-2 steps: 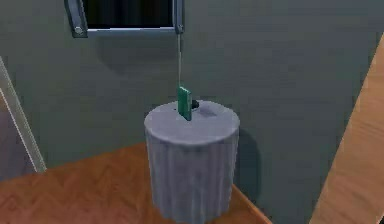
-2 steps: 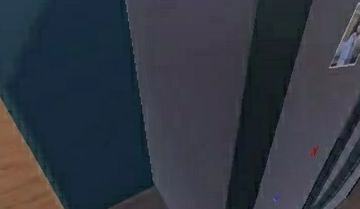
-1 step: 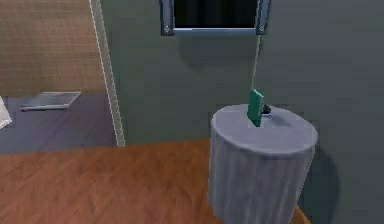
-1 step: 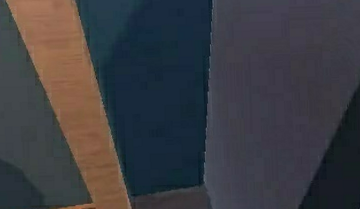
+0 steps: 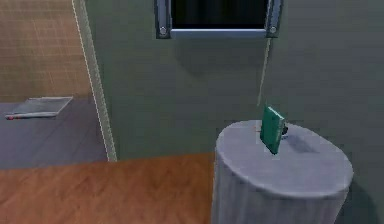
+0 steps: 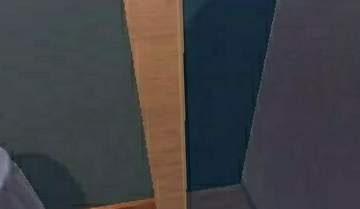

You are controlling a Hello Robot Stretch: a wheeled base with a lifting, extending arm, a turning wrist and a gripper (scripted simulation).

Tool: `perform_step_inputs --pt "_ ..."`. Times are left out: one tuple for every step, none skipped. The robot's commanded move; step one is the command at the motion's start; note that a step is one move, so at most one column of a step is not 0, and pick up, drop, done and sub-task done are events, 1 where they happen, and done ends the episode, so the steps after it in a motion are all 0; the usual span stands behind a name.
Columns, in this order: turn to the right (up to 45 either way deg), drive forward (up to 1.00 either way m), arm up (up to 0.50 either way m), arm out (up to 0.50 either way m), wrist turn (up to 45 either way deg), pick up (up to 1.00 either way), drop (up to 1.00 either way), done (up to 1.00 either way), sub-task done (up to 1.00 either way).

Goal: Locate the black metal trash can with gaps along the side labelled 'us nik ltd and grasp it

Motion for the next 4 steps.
perform_step_inputs --pt "-39.0 0.00 0.00 0.00 0.0 0.00 0.00 0.00 0.00" --pt "0.0 1.00 0.00 0.00 0.0 0.00 0.00 0.00 0.00" --pt "-3.0 0.00 0.00 0.00 0.0 0.00 0.00 0.00 0.00" --pt "0.0 1.00 0.00 0.00 0.0 0.00 0.00 0.00 0.00"
